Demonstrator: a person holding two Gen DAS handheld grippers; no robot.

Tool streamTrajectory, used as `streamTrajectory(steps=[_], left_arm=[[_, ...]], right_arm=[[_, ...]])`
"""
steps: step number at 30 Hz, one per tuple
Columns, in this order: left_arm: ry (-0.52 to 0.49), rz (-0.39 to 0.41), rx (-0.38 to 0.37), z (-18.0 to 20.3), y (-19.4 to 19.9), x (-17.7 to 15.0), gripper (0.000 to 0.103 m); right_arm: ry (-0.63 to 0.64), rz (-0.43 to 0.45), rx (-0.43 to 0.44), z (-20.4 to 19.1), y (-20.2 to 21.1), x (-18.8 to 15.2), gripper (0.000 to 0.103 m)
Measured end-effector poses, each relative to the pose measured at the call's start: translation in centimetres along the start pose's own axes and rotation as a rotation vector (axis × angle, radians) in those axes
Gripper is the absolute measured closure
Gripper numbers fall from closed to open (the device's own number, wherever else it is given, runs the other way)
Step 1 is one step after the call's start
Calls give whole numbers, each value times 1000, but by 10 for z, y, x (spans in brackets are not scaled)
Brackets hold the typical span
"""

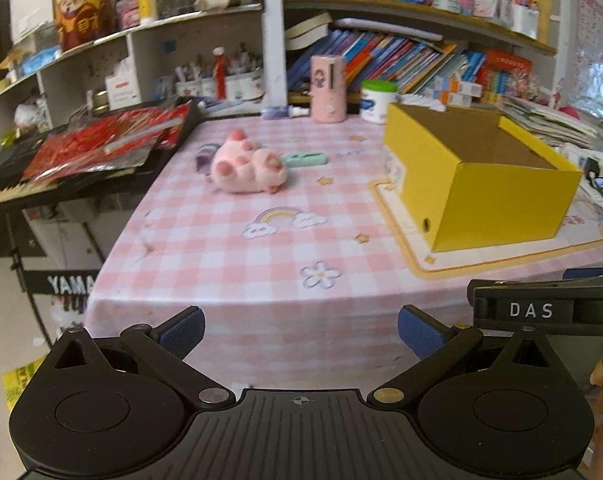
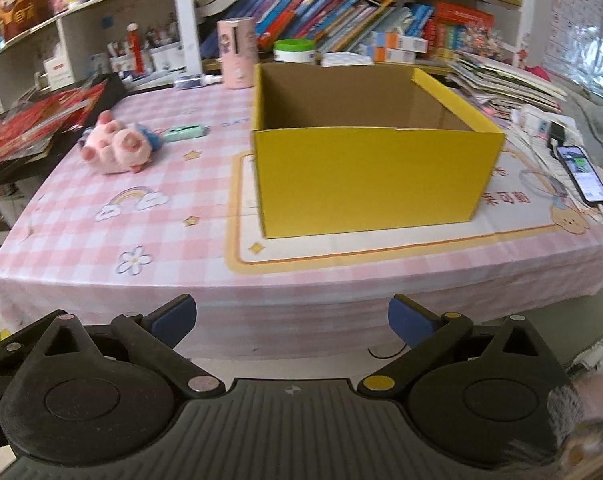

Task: Organize objects
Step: 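Lift both open tools up and back out of the yellow box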

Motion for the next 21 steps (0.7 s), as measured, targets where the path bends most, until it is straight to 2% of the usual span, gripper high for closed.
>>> streamTrajectory(steps=[21], left_arm=[[60, 2, 82, -56, 18, -6, 0]], right_arm=[[67, 1, 111, -67, 3, 0, 0]])
Point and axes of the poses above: each gripper's, at about its wrist camera, not at the fingertips, and y roughly against the way its jaws point, z to its right, x to its top, the point moved 7 cm from there along -y, roughly the way its jaws point, and after that the axes turned 15 degrees about z, right-handed, at the moved point
